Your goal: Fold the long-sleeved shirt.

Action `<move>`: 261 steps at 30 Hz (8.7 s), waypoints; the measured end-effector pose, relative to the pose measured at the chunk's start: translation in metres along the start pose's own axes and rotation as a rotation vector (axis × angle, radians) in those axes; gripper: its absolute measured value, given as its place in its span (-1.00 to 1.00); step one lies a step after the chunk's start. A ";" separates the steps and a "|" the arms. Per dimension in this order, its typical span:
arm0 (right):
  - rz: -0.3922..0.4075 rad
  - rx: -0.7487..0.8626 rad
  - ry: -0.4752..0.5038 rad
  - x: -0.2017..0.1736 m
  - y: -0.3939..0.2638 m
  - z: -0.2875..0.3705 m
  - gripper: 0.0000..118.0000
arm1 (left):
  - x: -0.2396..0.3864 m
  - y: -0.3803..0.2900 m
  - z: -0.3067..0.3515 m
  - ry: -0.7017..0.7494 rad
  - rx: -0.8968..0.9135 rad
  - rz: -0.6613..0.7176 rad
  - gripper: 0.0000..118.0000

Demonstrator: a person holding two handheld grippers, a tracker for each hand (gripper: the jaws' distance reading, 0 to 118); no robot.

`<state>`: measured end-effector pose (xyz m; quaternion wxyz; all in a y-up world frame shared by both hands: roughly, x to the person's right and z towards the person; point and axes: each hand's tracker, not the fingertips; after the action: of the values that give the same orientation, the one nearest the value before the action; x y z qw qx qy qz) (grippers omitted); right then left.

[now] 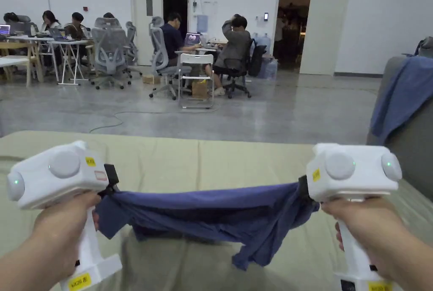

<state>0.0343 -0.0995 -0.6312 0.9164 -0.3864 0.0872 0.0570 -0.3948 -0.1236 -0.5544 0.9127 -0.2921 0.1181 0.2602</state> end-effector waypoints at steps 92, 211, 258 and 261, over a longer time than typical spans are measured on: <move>-0.366 -0.142 0.193 0.038 -0.321 0.153 -0.76 | 0.017 -0.080 0.070 -0.060 -0.168 -0.361 -1.00; 0.338 -0.358 0.069 -0.053 -0.190 -0.056 0.99 | -0.199 -0.275 0.199 0.107 -0.325 -0.050 -0.89; 0.099 0.508 -0.071 0.079 0.185 0.303 -1.00 | 0.131 0.161 0.227 -0.249 0.580 -0.214 -0.90; 0.091 0.515 -0.101 0.078 0.229 0.292 -1.00 | 0.151 0.193 0.208 -0.208 0.580 -0.270 -0.90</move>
<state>0.1054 0.2723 -0.6062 0.9843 -0.1326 0.0704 0.0933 -0.3601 0.1957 -0.5340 0.9912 -0.0051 0.0538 0.1209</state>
